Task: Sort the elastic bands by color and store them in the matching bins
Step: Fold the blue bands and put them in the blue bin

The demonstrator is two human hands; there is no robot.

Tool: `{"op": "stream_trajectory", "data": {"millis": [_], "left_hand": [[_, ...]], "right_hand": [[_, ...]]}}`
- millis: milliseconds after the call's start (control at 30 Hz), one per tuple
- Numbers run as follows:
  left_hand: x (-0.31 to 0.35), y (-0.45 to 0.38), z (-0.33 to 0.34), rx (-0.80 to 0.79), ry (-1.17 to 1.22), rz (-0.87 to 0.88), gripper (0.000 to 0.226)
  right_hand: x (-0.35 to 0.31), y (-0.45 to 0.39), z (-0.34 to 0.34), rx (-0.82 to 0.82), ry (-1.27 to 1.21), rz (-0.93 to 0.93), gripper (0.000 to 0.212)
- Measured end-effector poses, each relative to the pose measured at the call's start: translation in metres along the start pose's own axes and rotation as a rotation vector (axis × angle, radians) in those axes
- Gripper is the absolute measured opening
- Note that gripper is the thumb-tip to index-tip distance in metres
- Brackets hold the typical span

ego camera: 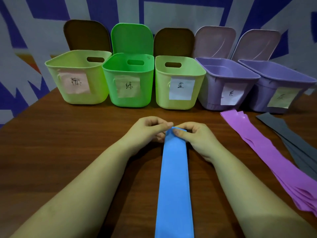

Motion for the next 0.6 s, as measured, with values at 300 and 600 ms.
{"op": "stream_trajectory", "data": {"millis": [300,600], "left_hand": [[-0.0067,-0.0065,-0.0032,-0.012,0.008,-0.002,0.009],[-0.0006,-0.0041,-0.0026,-0.026,-0.071,0.065,0.007]], "right_hand": [[-0.0028,-0.0035,-0.0018,0.013,0.142,-0.047,0.003],[-0.0061,0.0005,-0.0024,-0.003,0.256,-0.055,0.005]]}}
Point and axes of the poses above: each hand's wrist, its own y-axis away from the middle knuckle, its own z-axis out of the palm, x = y × z, the point moved 10 cm from there along -y, towards the middle knuckle, and after that the axes turned 14 degrees about y, right-handed, at the moved point
